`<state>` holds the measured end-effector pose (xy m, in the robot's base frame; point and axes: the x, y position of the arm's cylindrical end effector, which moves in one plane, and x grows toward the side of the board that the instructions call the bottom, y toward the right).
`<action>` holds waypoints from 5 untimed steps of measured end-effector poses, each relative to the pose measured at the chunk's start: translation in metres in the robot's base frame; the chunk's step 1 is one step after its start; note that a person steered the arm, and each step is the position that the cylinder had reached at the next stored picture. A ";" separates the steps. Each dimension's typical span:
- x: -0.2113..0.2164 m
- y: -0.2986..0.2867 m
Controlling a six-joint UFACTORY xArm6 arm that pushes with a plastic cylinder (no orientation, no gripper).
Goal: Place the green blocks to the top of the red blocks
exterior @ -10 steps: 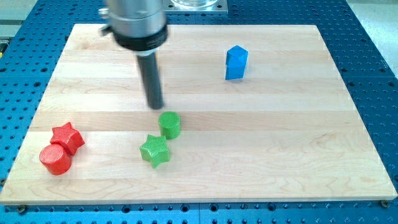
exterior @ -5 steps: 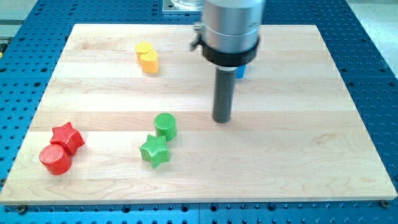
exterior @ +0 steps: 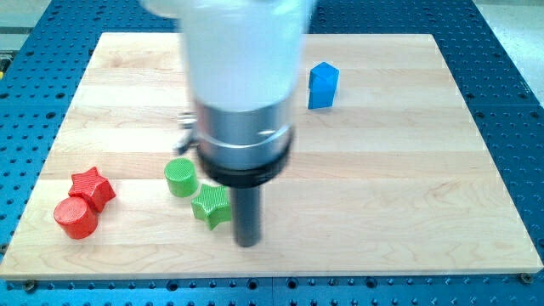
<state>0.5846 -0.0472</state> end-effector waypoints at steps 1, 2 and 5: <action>-0.036 -0.015; -0.038 -0.047; -0.102 -0.082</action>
<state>0.4825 -0.1296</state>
